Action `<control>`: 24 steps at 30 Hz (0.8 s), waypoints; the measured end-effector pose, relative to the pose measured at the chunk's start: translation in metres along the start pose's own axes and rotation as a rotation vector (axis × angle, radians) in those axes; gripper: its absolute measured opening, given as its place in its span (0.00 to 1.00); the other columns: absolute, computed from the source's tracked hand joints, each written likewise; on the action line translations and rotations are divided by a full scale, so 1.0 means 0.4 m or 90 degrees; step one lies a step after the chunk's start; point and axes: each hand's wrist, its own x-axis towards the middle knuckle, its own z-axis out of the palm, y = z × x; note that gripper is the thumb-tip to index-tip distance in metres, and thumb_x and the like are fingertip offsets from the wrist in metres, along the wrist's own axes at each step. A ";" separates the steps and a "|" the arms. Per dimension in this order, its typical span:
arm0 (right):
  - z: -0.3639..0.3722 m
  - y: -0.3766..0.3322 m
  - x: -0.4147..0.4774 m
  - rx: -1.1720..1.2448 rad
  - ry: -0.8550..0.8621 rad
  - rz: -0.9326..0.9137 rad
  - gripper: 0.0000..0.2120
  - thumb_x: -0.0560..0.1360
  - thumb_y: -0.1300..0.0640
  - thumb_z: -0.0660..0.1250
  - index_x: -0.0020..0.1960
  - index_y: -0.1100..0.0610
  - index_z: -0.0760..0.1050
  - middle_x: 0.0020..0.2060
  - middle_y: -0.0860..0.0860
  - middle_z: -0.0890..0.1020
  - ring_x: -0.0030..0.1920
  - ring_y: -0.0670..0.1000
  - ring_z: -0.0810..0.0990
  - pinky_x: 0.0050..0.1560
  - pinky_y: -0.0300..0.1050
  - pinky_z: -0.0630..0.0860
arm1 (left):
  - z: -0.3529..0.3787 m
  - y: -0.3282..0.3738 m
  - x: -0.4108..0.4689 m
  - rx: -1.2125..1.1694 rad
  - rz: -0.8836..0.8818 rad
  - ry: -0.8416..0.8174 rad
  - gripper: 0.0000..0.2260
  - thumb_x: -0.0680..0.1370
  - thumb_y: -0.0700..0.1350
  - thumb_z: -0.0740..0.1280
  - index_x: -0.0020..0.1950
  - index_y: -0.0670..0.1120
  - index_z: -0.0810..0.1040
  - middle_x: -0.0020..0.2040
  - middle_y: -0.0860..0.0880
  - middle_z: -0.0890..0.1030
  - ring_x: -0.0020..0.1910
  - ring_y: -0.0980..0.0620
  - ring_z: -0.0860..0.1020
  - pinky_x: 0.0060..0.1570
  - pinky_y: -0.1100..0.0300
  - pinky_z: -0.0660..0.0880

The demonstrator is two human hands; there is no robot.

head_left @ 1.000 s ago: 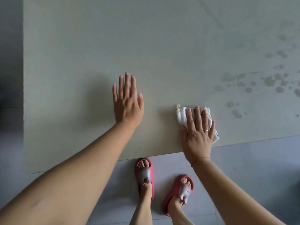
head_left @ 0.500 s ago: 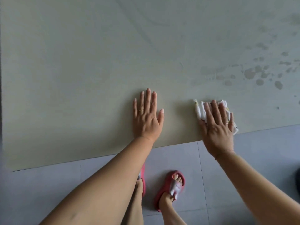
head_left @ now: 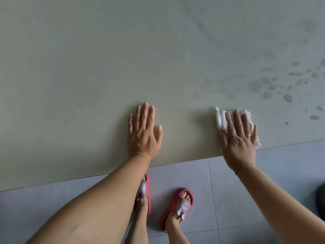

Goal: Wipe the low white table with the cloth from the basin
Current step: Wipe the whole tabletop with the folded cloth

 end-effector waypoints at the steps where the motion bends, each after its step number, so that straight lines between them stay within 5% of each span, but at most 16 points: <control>1: 0.006 -0.018 0.003 0.019 0.008 0.077 0.29 0.77 0.42 0.43 0.77 0.47 0.49 0.77 0.49 0.51 0.76 0.49 0.43 0.74 0.58 0.40 | 0.001 0.000 0.001 0.002 -0.001 0.001 0.27 0.78 0.53 0.53 0.76 0.45 0.59 0.76 0.44 0.59 0.76 0.46 0.57 0.74 0.48 0.51; 4: 0.043 -0.155 -0.034 0.049 0.023 0.132 0.30 0.76 0.44 0.48 0.77 0.49 0.48 0.77 0.51 0.49 0.77 0.52 0.43 0.73 0.60 0.37 | 0.001 0.000 0.001 0.005 -0.005 -0.005 0.27 0.77 0.53 0.53 0.76 0.45 0.59 0.76 0.44 0.59 0.76 0.45 0.57 0.73 0.47 0.52; 7: 0.080 -0.263 -0.111 0.000 -0.008 -0.091 0.28 0.78 0.44 0.51 0.77 0.48 0.51 0.76 0.50 0.52 0.77 0.54 0.45 0.73 0.60 0.39 | -0.003 -0.001 0.001 0.007 0.001 -0.015 0.29 0.76 0.52 0.53 0.76 0.45 0.59 0.76 0.44 0.59 0.76 0.45 0.57 0.73 0.46 0.52; 11: 0.058 -0.165 -0.060 -0.058 -0.020 -0.342 0.26 0.78 0.45 0.54 0.75 0.48 0.58 0.75 0.50 0.60 0.76 0.54 0.53 0.73 0.60 0.51 | -0.004 -0.001 0.001 0.003 0.000 -0.013 0.28 0.77 0.52 0.53 0.76 0.45 0.59 0.76 0.44 0.59 0.76 0.45 0.56 0.74 0.47 0.52; 13: 0.030 -0.106 0.001 -0.067 -0.016 -0.307 0.26 0.78 0.44 0.52 0.75 0.47 0.57 0.75 0.50 0.61 0.76 0.52 0.54 0.74 0.59 0.50 | -0.004 -0.001 0.001 0.003 -0.003 -0.015 0.28 0.77 0.52 0.53 0.76 0.45 0.59 0.76 0.44 0.59 0.76 0.46 0.57 0.74 0.47 0.52; 17: 0.016 -0.130 0.063 0.024 0.015 0.038 0.28 0.77 0.43 0.46 0.76 0.45 0.49 0.77 0.48 0.52 0.77 0.49 0.44 0.75 0.55 0.39 | -0.010 0.001 0.002 0.006 -0.006 -0.028 0.28 0.77 0.53 0.53 0.76 0.45 0.59 0.76 0.44 0.60 0.75 0.45 0.57 0.73 0.47 0.53; 19: 0.035 -0.214 0.041 0.068 0.021 0.117 0.29 0.77 0.44 0.46 0.77 0.47 0.48 0.77 0.49 0.48 0.76 0.50 0.40 0.74 0.56 0.35 | -0.014 0.003 0.002 0.004 -0.005 -0.040 0.28 0.76 0.52 0.54 0.76 0.44 0.60 0.76 0.43 0.60 0.75 0.45 0.57 0.73 0.47 0.53; 21: 0.060 -0.300 -0.008 0.056 0.014 0.034 0.29 0.77 0.44 0.47 0.77 0.49 0.50 0.77 0.50 0.50 0.77 0.53 0.42 0.74 0.56 0.35 | -0.016 0.004 0.006 0.011 -0.006 -0.051 0.29 0.76 0.52 0.54 0.76 0.44 0.60 0.76 0.43 0.60 0.75 0.44 0.58 0.73 0.46 0.53; 24: 0.080 -0.325 -0.058 0.006 0.000 -0.203 0.27 0.78 0.45 0.52 0.75 0.50 0.59 0.75 0.51 0.59 0.75 0.56 0.54 0.73 0.60 0.48 | -0.018 0.004 0.004 0.010 0.002 -0.060 0.29 0.75 0.51 0.53 0.75 0.43 0.61 0.75 0.42 0.61 0.75 0.44 0.58 0.72 0.45 0.53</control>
